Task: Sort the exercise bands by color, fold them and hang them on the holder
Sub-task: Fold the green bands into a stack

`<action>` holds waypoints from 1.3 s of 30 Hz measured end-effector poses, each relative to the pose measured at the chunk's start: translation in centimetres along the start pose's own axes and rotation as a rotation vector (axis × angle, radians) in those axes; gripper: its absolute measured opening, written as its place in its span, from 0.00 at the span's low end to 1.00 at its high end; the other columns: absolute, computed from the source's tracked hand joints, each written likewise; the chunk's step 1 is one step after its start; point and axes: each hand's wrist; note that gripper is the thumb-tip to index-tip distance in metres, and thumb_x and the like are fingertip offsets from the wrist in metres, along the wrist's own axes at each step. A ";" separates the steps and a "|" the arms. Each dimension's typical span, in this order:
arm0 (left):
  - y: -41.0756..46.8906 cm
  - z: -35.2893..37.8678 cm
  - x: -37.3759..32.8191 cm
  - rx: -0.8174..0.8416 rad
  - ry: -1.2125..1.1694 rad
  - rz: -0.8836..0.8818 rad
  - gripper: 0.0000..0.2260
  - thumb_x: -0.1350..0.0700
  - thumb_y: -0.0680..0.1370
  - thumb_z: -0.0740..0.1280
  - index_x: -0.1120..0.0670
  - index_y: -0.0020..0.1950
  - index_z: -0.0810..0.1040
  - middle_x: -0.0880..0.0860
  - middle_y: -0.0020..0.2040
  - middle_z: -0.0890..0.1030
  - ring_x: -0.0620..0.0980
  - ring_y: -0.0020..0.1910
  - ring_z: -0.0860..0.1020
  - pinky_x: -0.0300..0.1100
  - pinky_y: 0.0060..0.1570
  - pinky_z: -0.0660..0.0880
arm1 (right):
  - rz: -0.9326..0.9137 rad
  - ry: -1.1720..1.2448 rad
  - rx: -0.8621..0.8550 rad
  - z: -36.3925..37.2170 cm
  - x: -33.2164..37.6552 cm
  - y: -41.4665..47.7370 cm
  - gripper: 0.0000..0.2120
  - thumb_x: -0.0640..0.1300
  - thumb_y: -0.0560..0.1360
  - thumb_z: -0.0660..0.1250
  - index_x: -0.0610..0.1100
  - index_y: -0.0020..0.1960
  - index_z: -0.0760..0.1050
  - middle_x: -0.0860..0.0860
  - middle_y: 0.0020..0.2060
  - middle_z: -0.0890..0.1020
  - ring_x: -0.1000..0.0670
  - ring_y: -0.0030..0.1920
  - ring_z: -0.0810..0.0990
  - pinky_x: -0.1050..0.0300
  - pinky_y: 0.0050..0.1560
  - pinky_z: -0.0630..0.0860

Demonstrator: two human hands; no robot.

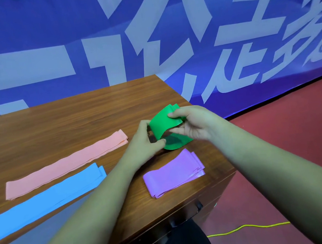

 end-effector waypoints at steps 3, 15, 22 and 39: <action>0.4 0.1 0.1 0.018 -0.023 0.009 0.20 0.57 0.74 0.70 0.47 0.61 0.67 0.45 0.57 0.77 0.44 0.58 0.77 0.40 0.56 0.74 | 0.001 0.002 -0.042 -1.2 0.5 0.3 0.14 0.31 0.76 0.65 0.32 0.61 0.73 0.36 0.55 0.82 0.40 0.54 0.84 0.43 0.58 0.79; 1.1 -0.1 2.1 0.108 0.435 0.111 0.31 0.43 0.69 0.73 0.50 0.68 0.67 0.49 0.64 0.71 0.51 0.63 0.68 0.50 0.64 0.68 | -0.096 -0.595 -0.295 -4.0 0.0 2.0 0.04 0.36 0.74 0.72 0.38 0.47 0.78 0.42 0.49 0.84 0.47 0.46 0.86 0.59 0.35 0.82; 1.9 0.2 2.4 0.099 0.377 0.023 0.33 0.47 0.70 0.73 0.52 0.71 0.64 0.52 0.66 0.72 0.51 0.65 0.71 0.51 0.66 0.69 | -0.040 -0.593 -0.342 -4.6 1.6 3.4 0.13 0.37 0.72 0.74 0.37 0.55 0.76 0.42 0.50 0.84 0.47 0.45 0.86 0.59 0.32 0.81; 1.4 0.6 4.2 0.075 0.571 0.215 0.18 0.45 0.76 0.68 0.48 0.63 0.72 0.47 0.56 0.72 0.49 0.58 0.69 0.47 0.61 0.68 | -0.493 -1.136 -0.469 -8.2 -4.0 4.8 0.13 0.42 0.72 0.74 0.47 0.52 0.71 0.53 0.38 0.75 0.56 0.39 0.76 0.62 0.37 0.70</action>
Point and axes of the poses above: each hand's wrist, its own y-axis towards the middle knuckle, its own z-axis out of the palm, x = y × z
